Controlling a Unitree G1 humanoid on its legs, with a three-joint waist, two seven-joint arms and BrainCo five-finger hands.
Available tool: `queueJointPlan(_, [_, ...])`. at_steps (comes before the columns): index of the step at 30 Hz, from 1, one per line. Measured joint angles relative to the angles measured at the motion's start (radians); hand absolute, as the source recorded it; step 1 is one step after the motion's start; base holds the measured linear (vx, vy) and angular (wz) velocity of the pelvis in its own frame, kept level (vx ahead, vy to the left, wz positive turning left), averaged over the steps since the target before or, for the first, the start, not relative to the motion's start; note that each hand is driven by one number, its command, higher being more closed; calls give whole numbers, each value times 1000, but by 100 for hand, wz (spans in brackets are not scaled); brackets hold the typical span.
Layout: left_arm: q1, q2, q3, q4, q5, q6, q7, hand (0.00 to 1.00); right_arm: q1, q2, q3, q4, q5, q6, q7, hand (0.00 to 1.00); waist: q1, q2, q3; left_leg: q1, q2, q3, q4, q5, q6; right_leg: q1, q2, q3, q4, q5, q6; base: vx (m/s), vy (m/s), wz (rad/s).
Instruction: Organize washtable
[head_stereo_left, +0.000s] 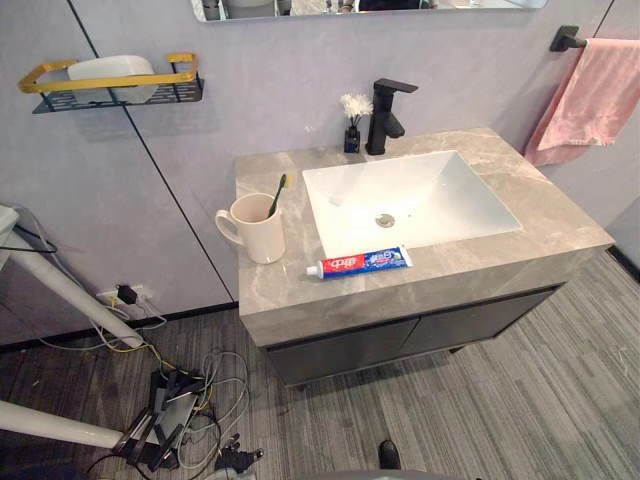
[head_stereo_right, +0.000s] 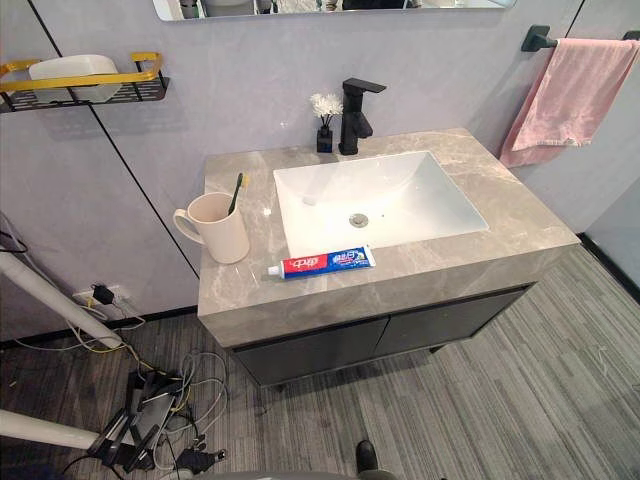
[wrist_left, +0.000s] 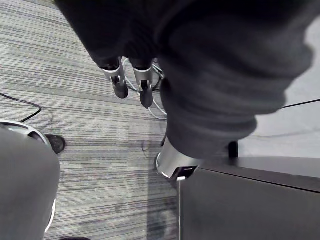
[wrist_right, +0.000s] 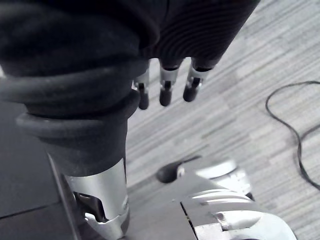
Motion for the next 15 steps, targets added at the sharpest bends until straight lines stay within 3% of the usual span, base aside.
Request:
queueJointPlan(10, [40,-2,65,42,-22,-4,-4,0,25,-8,-60,48,84,-9,8,0,1,15,-10,1,-26,-115,34,4,7,49,-34,-96,0,0,0,-40,-17,21])
queueJointPlan(15, [82,-2,104,71,-43,-1,-8,0,34,-8,-82,66,102,-10,23,0,3,12,-7,8,-26,-118,38,4,6,48,-32,-86,0,3,-7,-93,-43,-7])
